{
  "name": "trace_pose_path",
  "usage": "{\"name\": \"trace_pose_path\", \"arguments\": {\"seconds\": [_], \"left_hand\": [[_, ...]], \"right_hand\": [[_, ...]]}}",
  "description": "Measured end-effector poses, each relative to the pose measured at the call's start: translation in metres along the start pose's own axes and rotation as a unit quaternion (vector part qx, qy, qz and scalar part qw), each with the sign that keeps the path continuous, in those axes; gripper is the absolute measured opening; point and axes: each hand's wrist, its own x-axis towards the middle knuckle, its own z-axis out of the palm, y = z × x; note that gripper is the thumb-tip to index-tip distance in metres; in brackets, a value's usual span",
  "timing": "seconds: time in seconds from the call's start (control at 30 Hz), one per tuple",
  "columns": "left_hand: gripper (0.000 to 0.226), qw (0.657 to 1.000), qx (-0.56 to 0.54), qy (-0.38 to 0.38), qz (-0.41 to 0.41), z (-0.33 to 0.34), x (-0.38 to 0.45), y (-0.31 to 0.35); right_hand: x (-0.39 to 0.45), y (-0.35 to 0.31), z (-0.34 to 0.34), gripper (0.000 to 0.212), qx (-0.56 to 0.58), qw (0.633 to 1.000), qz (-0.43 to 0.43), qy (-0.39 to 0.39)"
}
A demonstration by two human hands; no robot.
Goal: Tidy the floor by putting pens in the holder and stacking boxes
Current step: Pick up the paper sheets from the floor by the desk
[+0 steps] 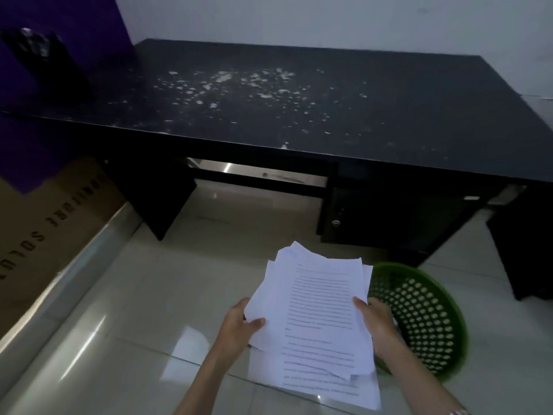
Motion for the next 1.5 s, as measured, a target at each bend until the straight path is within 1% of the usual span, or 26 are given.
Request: {"name": "trace_pose_path", "arguments": {"seconds": [0.07,0.2,0.3,0.4,0.47,0.53,0.57,0.63,0.73,0.8,0.93,1.0,1.1,1.2,1.33,1.43,1.5], "left_hand": [[0.021,0.999,0.031,-0.008,0.016,0.033,0.014,0.003],[0.022,0.995,0.091,-0.028,0.015,0.099,0.038,0.004],[0.028,0.991,0.123,-0.053,0.002,0.148,0.055,0.008],[0.035,0.988,0.136,-0.068,-0.010,0.185,0.072,0.012],[0.036,0.989,0.125,-0.071,-0.018,0.207,0.082,0.015],[0.034,0.993,0.104,-0.057,-0.020,0.223,0.089,0.020],[0.036,0.994,0.098,-0.051,-0.019,0.230,0.092,0.022],[0.041,0.992,0.107,-0.064,-0.011,0.243,0.097,0.029],[0.045,0.986,0.152,-0.074,0.003,0.253,0.100,0.032],[0.045,0.981,0.180,-0.067,0.011,0.256,0.101,0.033],[0.042,0.978,0.196,-0.059,0.035,0.259,0.098,0.033],[0.039,0.977,0.196,-0.061,0.054,0.259,0.096,0.032],[0.034,0.976,0.190,-0.068,0.076,0.258,0.093,0.021],[0.030,0.971,0.205,-0.086,0.092,0.256,0.083,-0.004],[0.031,0.961,0.233,-0.111,0.103,0.250,0.061,-0.047],[0.032,0.957,0.246,-0.109,0.109,0.245,0.045,-0.081],[0.029,0.957,0.244,-0.105,0.120,0.244,0.035,-0.108]], "right_hand": [[0.010,0.013,-0.031,0.020,0.015,0.999,0.043,-0.012],[0.027,0.038,-0.093,0.034,0.054,0.994,0.096,-0.018],[0.046,0.059,-0.135,0.033,0.081,0.989,0.127,0.003],[0.065,0.075,-0.162,0.040,0.131,0.979,0.159,0.003],[0.077,0.085,-0.176,0.043,0.166,0.972,0.169,-0.010],[0.083,0.090,-0.181,0.041,0.194,0.966,0.171,-0.010],[0.086,0.092,-0.182,0.037,0.203,0.965,0.167,-0.009],[0.091,0.096,-0.186,0.032,0.203,0.963,0.175,0.018],[0.098,0.106,-0.192,0.030,0.223,0.949,0.220,0.030],[0.099,0.109,-0.196,0.025,0.218,0.948,0.229,0.036],[0.095,0.113,-0.200,0.012,0.221,0.952,0.208,0.038],[0.093,0.114,-0.199,0.008,0.226,0.954,0.196,0.024],[0.084,0.126,-0.198,0.013,0.250,0.954,0.165,0.003],[0.069,0.152,-0.198,0.014,0.265,0.954,0.144,0.010],[0.041,0.197,-0.201,0.013,0.274,0.953,0.129,0.028],[0.022,0.236,-0.201,0.013,0.275,0.952,0.126,0.044],[0.009,0.269,-0.199,0.013,0.271,0.951,0.135,0.063]]}}
